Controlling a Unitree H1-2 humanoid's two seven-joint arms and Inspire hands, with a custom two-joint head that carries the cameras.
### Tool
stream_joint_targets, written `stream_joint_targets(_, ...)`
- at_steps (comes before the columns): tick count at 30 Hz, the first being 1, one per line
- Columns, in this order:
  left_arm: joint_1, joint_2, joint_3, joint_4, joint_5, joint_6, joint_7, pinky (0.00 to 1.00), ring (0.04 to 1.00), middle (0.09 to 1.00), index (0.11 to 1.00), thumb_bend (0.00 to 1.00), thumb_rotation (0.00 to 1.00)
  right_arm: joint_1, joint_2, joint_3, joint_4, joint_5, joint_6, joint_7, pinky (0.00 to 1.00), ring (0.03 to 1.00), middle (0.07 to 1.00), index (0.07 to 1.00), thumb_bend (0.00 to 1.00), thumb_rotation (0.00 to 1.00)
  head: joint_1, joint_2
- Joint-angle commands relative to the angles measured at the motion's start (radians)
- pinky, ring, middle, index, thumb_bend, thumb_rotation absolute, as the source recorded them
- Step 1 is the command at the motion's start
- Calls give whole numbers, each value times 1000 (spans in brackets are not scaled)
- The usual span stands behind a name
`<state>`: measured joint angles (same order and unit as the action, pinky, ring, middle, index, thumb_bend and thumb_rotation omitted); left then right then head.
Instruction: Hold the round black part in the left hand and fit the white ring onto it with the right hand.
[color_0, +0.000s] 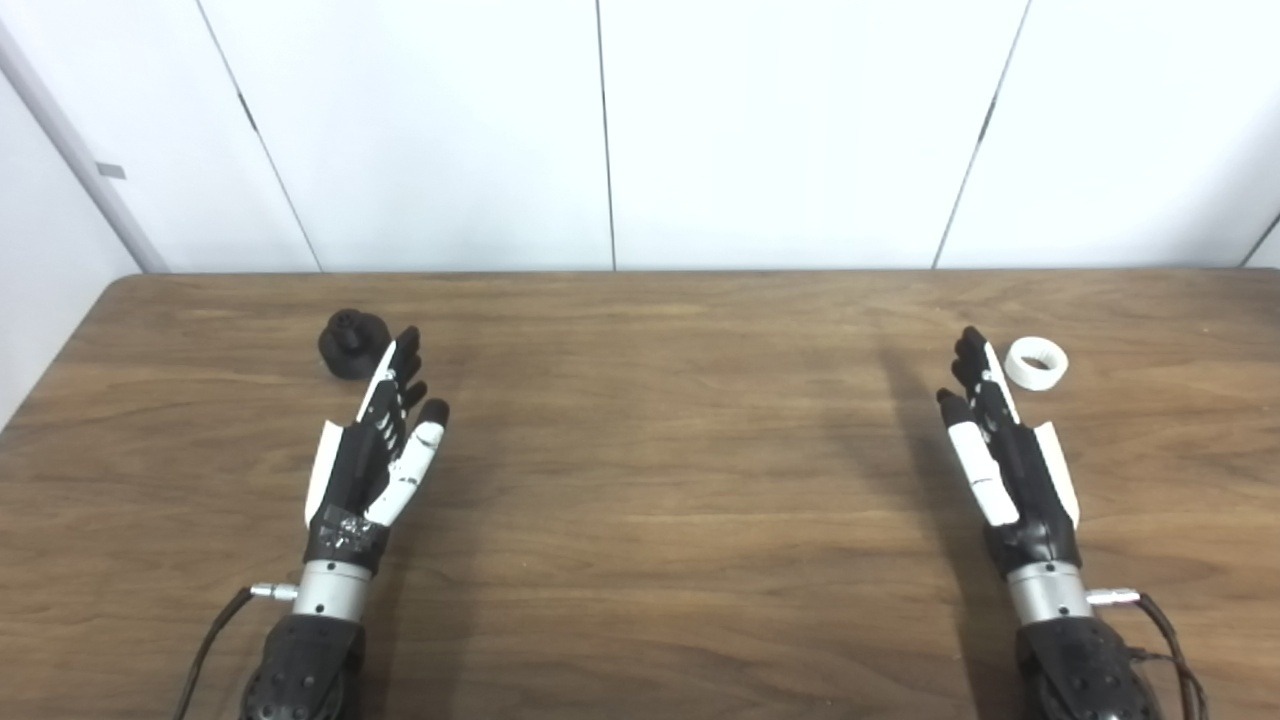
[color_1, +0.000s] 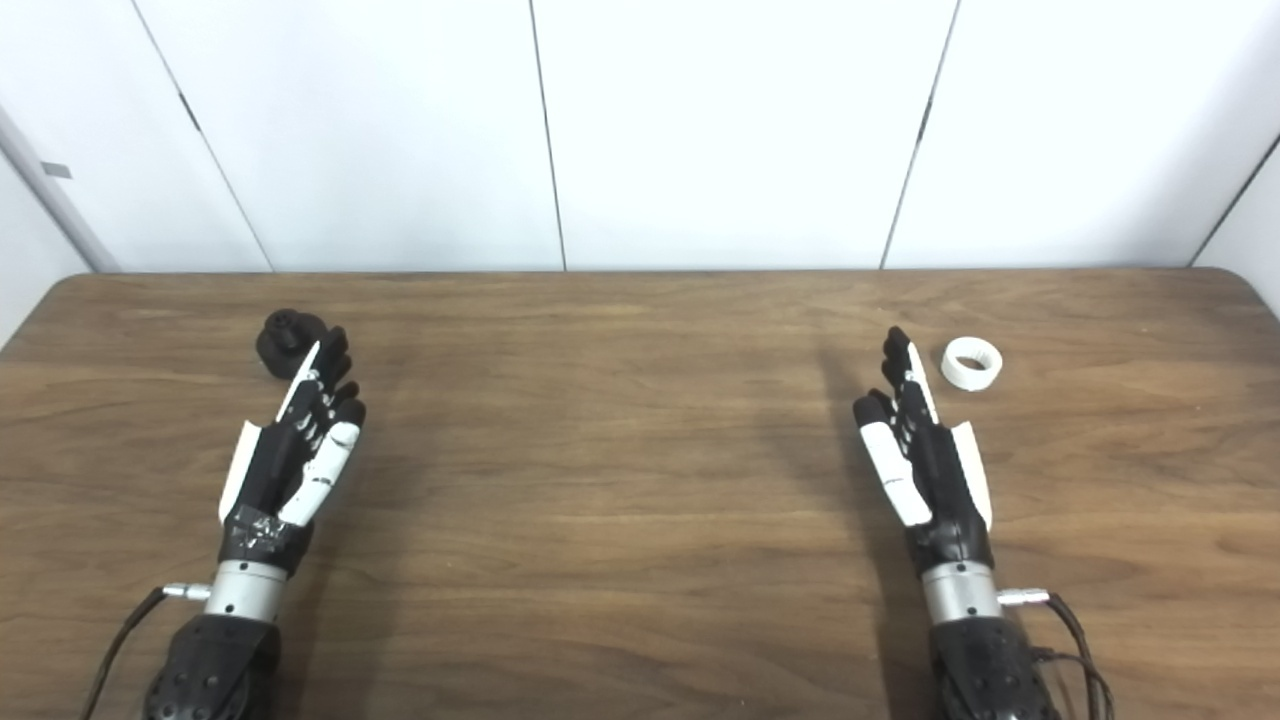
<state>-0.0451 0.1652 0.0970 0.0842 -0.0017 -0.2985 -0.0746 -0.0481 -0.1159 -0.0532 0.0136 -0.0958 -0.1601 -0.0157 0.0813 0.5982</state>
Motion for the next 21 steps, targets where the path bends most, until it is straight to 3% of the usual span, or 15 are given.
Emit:
stream_joint_targets(1,32,-12,-10,83,1,-38,8,956,999,1000,991,460,640,29,4,1,57,-3,-35,-12,939,987,988,987,436,881,1,0)
stream_joint_targets(16,37,-16,-9,69,24,-26,21,961,995,1000,987,458,634,30,0,3,59,-4,-35,-15,930,981,984,983,463,883,4,-6)
stream_joint_targets(19,36,-14,-11,75,56,-43,38,937,980,999,976,460,632,32,-1,6,61,-8,-39,-14,970,993,988,989,453,897,14,-17)
stream_joint_targets(21,38,-11,-13,78,87,-61,56,896,962,989,963,502,514,32,-4,6,67,5,-50,-6,967,998,996,994,435,893,21,-22)
